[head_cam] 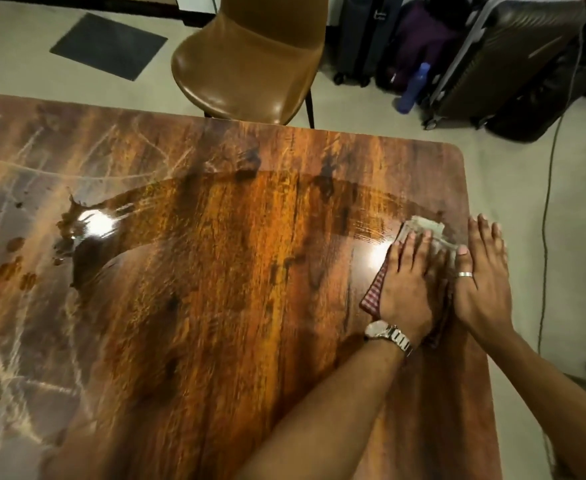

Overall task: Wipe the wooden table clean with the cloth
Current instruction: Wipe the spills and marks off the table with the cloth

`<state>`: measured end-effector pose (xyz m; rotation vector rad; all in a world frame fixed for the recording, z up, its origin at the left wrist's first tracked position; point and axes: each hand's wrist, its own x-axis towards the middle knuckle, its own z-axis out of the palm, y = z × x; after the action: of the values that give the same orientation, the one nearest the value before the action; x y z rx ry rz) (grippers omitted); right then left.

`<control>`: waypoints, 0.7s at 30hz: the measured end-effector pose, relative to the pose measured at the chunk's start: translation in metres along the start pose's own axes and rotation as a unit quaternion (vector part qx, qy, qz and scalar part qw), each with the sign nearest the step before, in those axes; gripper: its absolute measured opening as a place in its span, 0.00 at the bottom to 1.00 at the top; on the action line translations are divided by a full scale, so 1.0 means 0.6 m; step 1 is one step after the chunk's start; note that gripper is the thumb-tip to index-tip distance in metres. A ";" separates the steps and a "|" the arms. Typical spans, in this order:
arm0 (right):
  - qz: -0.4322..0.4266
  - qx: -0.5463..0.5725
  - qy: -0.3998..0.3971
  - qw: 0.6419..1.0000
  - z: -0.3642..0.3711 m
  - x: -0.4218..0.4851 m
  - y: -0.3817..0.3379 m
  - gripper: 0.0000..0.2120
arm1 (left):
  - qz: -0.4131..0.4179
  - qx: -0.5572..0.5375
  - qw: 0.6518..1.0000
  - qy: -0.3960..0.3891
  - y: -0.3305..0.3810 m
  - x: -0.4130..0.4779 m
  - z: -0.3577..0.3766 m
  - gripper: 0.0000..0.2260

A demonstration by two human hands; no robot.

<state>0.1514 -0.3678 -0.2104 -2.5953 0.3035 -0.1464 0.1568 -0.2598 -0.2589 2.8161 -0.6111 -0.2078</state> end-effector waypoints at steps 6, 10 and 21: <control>-0.058 -0.018 -0.016 0.998 0.058 0.009 -0.050 0.28 | -0.087 -0.049 0.994 0.044 -0.233 -0.144 -0.044 0.25; -0.064 0.014 -0.028 0.997 0.088 0.006 -0.123 0.26 | -0.238 -0.009 0.970 0.047 -0.451 -0.232 -0.105 0.27; -0.032 -0.014 -0.029 0.999 0.061 0.003 -0.076 0.27 | -0.371 0.020 0.925 0.075 -0.623 -0.069 -0.173 0.27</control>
<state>0.1679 -0.3122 -0.2188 -2.6323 0.2021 -0.0903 0.2842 0.1092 -0.2580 2.9207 0.5145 -0.1070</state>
